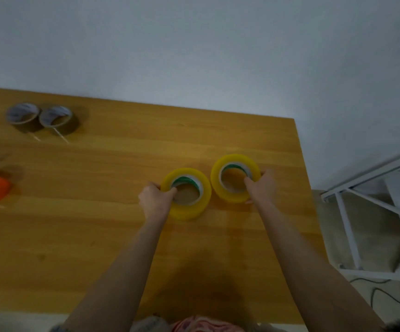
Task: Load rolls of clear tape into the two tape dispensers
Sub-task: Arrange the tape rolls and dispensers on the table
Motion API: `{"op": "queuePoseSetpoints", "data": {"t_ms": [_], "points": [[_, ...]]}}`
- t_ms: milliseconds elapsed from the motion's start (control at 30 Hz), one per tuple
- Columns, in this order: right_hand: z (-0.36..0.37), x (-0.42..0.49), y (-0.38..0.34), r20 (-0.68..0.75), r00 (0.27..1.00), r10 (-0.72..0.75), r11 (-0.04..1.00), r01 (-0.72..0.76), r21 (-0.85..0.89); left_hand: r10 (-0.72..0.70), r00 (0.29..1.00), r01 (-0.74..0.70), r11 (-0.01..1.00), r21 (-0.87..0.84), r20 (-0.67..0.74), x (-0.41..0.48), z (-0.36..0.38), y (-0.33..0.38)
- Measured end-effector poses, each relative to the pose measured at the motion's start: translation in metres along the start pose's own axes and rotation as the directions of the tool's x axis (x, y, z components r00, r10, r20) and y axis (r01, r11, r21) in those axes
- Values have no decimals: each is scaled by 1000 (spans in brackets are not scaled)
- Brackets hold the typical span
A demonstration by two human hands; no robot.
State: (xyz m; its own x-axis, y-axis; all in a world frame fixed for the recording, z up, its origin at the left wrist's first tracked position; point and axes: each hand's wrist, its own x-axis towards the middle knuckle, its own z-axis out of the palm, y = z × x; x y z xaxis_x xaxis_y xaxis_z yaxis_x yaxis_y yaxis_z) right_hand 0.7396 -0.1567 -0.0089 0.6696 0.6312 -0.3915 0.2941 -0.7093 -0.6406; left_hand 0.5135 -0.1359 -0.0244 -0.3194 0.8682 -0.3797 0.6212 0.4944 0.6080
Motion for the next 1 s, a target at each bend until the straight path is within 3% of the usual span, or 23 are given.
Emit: {"op": "queuePoseSetpoints", "data": {"t_ms": [400,833,1000], "points": [[49,-71,-60,55,998,22,993,-28,113,23,996,-27,999,-37,-92,32,-84,-41],[207,-202,-126,85,987,138,934,-159,322,236,970,-235,972,28,-56,118,-254,-145],[245,-214,-161,121,986,118,925,-154,348,218,969,-220,975,-6,-119,151,-287,-164]]}}
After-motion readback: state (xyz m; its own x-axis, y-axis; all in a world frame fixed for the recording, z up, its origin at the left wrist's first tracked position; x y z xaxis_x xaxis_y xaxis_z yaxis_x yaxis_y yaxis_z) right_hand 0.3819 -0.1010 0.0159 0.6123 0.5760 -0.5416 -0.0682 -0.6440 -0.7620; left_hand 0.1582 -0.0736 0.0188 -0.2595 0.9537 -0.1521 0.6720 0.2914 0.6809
